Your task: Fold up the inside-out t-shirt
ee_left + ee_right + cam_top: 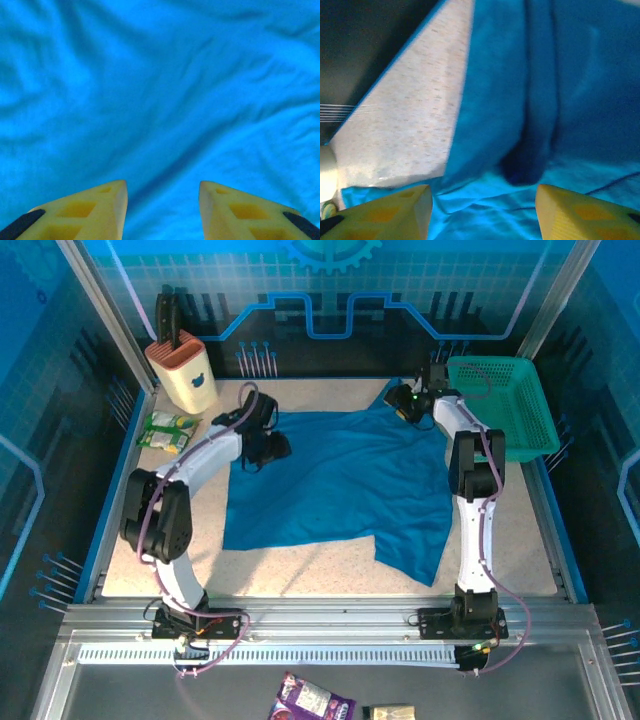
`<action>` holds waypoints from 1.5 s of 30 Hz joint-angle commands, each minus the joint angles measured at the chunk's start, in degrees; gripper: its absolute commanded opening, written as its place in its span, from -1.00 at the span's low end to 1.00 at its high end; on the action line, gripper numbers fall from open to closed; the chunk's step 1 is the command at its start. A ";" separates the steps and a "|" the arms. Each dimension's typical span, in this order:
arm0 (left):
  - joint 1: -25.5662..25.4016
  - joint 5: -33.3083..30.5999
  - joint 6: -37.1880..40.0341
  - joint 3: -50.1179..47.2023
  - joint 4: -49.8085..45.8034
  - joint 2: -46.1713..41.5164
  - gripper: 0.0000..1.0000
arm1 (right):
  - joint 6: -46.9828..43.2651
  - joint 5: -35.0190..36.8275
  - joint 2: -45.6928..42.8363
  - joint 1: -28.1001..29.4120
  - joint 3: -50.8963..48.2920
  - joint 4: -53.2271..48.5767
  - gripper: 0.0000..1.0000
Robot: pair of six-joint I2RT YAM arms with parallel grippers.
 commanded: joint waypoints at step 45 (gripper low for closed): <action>-3.02 -4.79 -6.81 -26.27 -0.25 -16.46 -0.15 | 5.62 -7.70 -6.76 -0.59 -9.90 26.04 0.35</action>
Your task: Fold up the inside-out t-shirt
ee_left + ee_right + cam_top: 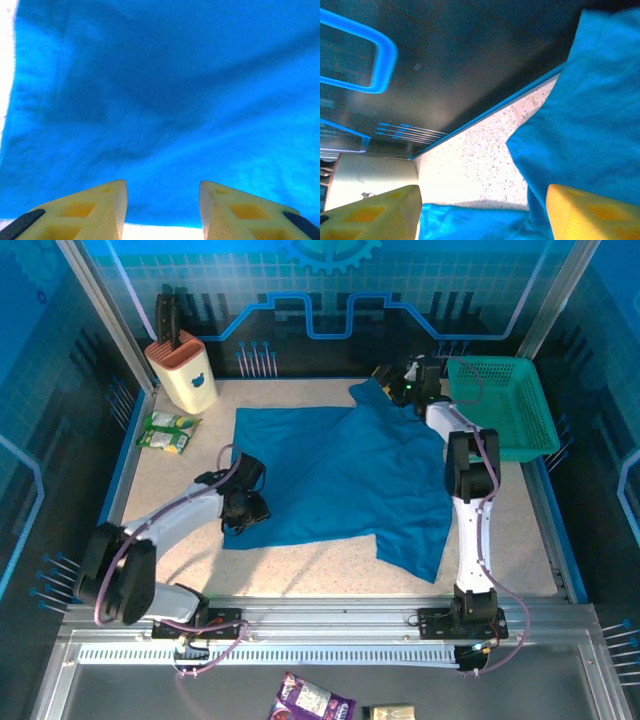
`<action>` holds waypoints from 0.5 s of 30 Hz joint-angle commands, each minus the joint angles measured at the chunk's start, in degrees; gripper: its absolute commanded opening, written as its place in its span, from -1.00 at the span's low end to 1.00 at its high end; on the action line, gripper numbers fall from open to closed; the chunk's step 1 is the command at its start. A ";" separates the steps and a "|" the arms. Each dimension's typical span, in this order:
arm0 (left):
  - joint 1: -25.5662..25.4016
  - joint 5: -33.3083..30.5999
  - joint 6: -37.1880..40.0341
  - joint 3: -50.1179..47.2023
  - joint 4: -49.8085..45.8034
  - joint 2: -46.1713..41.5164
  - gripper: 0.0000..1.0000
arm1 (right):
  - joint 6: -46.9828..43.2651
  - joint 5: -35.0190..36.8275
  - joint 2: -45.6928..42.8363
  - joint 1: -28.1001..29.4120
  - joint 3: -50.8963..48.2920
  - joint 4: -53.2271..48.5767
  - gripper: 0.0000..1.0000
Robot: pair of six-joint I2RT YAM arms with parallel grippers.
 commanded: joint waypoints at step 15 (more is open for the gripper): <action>19.66 10.54 8.48 -5.24 7.80 8.22 -0.16 | -6.52 -1.48 4.14 -5.27 -4.45 -9.33 0.32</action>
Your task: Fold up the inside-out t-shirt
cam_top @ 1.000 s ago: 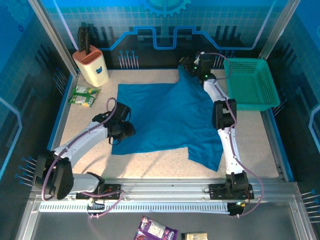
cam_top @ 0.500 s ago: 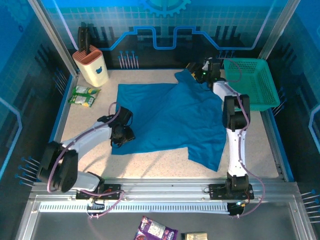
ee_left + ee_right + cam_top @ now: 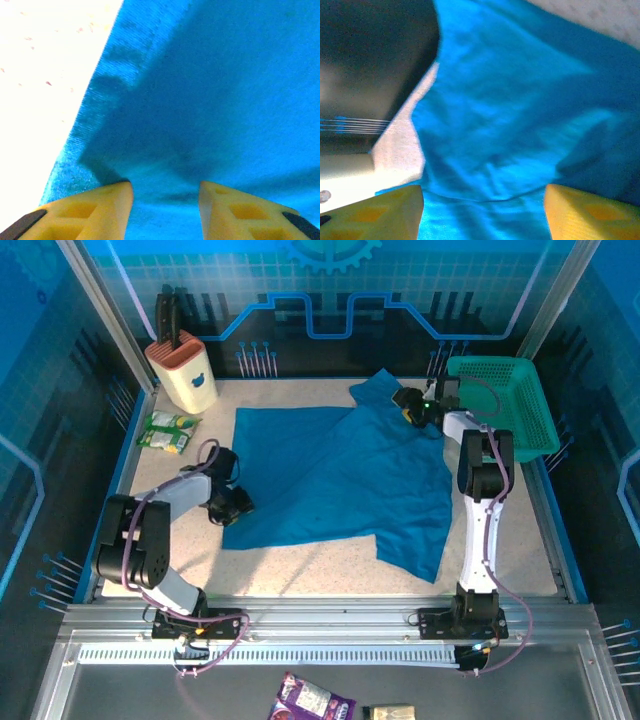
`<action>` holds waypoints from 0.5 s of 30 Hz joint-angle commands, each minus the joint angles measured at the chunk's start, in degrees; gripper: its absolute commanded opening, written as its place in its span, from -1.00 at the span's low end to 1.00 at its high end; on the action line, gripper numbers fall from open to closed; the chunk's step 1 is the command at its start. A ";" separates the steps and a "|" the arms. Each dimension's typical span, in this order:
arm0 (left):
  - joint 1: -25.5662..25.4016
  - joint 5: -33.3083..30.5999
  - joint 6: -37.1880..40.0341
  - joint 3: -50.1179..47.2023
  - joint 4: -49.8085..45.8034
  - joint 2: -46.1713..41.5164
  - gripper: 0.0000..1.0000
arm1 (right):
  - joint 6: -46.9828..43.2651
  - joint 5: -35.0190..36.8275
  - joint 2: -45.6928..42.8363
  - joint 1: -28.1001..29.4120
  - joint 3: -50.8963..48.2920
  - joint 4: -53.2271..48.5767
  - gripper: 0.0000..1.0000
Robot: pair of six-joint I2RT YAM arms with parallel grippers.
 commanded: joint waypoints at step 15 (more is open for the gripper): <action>9.35 8.75 1.82 -2.23 0.79 -2.48 -0.16 | -6.81 6.89 -2.18 0.70 5.75 -17.02 0.35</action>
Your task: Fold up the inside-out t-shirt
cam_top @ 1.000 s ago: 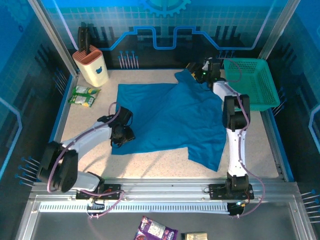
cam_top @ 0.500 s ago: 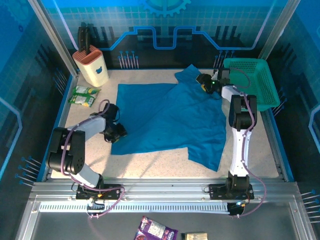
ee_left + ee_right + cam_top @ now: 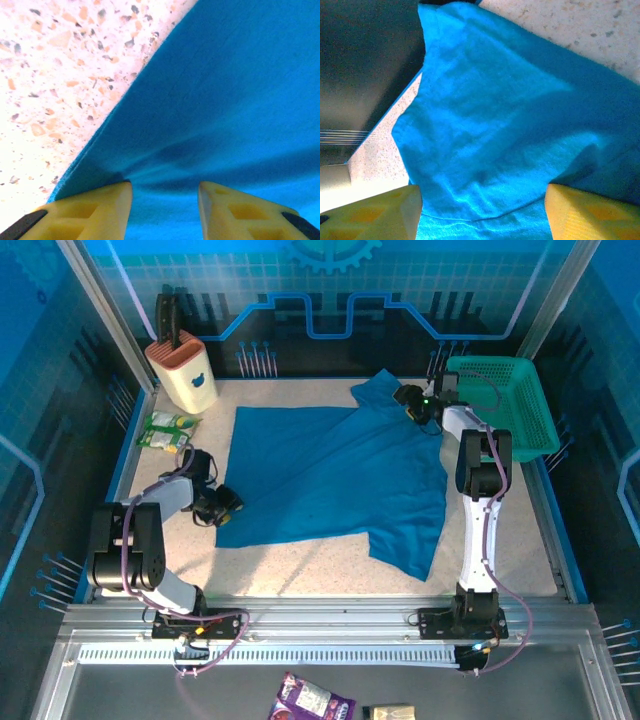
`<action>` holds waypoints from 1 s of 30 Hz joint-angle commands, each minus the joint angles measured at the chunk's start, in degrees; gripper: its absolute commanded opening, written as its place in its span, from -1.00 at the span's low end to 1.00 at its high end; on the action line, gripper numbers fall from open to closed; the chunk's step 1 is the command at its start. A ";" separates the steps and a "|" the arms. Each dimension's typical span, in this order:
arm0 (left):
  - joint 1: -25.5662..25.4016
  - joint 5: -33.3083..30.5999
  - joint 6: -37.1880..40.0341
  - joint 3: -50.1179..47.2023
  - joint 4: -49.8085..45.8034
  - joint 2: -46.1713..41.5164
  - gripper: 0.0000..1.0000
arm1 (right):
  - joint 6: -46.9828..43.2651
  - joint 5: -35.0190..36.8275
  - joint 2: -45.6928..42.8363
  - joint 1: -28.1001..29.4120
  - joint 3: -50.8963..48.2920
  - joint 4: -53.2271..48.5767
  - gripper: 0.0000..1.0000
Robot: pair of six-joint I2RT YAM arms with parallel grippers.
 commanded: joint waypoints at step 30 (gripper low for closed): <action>-9.73 -16.18 6.22 84.16 -18.83 54.28 -0.67 | -17.82 2.51 -60.95 11.65 -63.77 -29.09 0.33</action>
